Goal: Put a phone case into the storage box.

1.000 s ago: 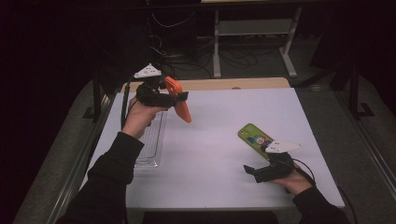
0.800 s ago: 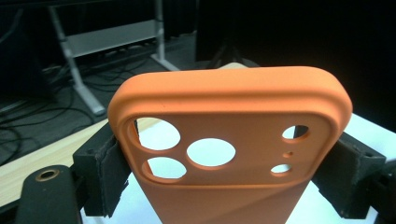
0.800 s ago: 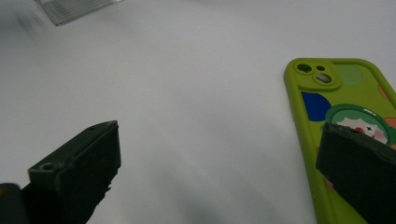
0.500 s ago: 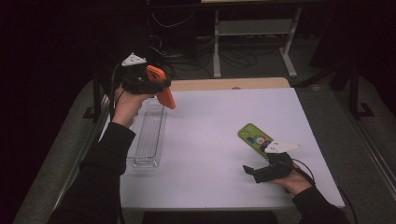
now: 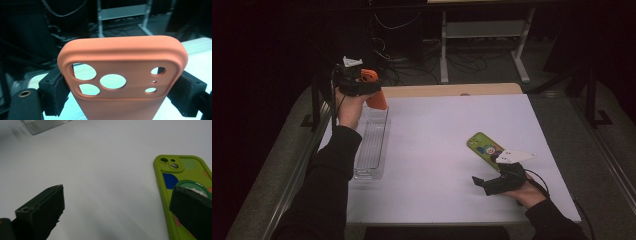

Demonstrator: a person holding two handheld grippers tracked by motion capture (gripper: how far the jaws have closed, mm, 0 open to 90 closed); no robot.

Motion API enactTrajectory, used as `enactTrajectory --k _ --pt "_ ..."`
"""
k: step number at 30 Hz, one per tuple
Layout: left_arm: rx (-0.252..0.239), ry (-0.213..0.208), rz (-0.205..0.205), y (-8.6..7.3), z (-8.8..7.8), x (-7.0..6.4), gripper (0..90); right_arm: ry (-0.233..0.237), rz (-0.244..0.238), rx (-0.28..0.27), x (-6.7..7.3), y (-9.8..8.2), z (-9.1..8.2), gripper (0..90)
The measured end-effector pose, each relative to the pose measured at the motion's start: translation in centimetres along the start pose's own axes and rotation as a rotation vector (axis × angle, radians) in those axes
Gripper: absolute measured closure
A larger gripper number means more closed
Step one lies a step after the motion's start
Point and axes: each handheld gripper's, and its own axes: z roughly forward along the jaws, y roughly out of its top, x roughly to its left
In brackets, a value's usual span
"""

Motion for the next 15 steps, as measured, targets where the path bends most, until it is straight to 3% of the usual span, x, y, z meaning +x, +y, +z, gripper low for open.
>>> enactTrajectory --k 5,10,15 --pt "0.021 0.09 -0.024 -1.0 1.5 0.2 15.1 0.001 -0.001 0.001 0.1 0.0 -0.1 0.0" --pt "0.045 0.129 -0.047 -2.2 3.0 0.0 15.0 0.001 0.0 -0.002 0.1 0.0 -0.1 0.0" --pt "0.089 0.158 -0.036 -3.5 4.2 -0.2 14.8 0.001 -0.005 -0.008 0.1 0.0 -0.2 0.0"
